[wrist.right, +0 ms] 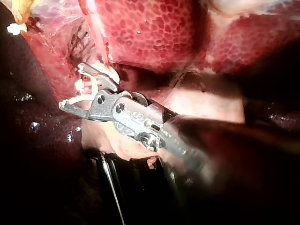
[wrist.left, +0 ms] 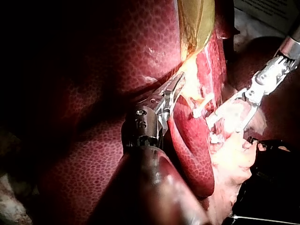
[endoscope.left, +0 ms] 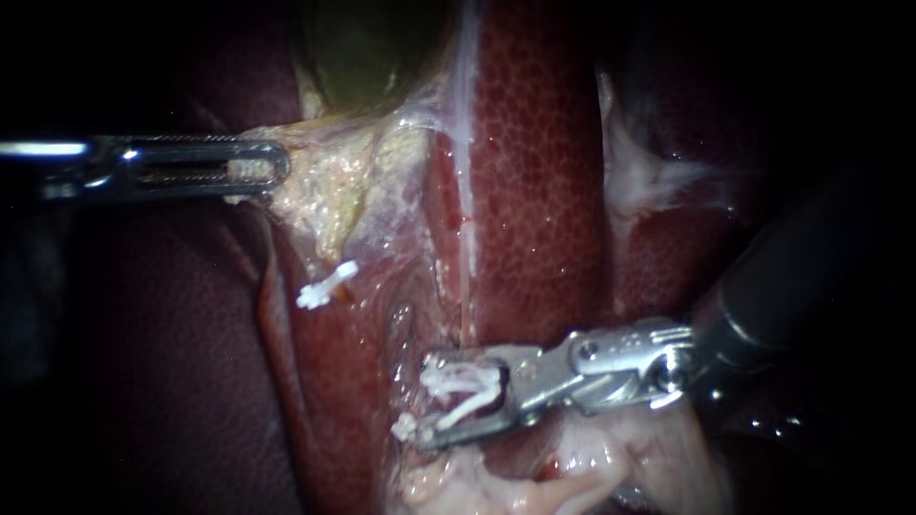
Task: Clipping third clip right tube
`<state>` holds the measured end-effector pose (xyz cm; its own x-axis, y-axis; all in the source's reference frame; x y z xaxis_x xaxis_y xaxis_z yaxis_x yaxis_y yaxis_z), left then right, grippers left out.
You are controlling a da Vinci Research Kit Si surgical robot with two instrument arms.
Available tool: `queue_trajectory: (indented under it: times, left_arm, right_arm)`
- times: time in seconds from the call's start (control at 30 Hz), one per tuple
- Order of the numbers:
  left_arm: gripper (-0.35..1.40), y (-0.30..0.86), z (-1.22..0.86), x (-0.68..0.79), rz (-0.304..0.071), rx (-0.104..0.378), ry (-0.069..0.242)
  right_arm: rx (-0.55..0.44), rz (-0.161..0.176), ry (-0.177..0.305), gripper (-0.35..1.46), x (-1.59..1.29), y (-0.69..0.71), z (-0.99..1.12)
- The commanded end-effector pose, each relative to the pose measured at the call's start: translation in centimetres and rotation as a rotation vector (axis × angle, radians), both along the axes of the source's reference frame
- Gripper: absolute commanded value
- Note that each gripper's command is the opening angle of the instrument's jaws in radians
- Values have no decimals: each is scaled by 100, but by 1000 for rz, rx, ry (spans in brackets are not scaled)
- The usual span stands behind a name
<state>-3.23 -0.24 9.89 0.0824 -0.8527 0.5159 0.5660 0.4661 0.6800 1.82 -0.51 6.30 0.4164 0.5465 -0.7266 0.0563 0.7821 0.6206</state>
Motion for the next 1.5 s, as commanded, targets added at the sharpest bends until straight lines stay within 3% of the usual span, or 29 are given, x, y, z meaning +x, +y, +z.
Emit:
queue_trajectory:
  times: [0.03,0.17,0.37,0.6,0.87,1.03,1.3,1.5]
  left_arm:
    - [-10,0,0,0,0,0,0]
    - [-10,0,0,0,0,0,0]
    - [-10,0,0,0,0,0,0]
    - [-10,0,0,0,0,0,0]
    - [-8,0,0,0,0,0,0]
    - [-8,0,0,0,0,0,0]
    - [-8,0,0,0,0,0,0]
    - [-8,-1,0,0,2,0,-2]
  right_arm:
    - [-2,11,-7,60,-3,3,-4]
    - [20,35,-23,60,-16,17,-16]
    - [81,84,-59,59,-28,25,-16]
    - [193,135,-97,55,-35,35,1]
    - [339,221,-105,54,-45,49,31]
    - [355,235,-111,55,-49,50,49]
    - [394,243,-116,56,-40,41,64]
    - [453,253,-78,55,-31,39,69]
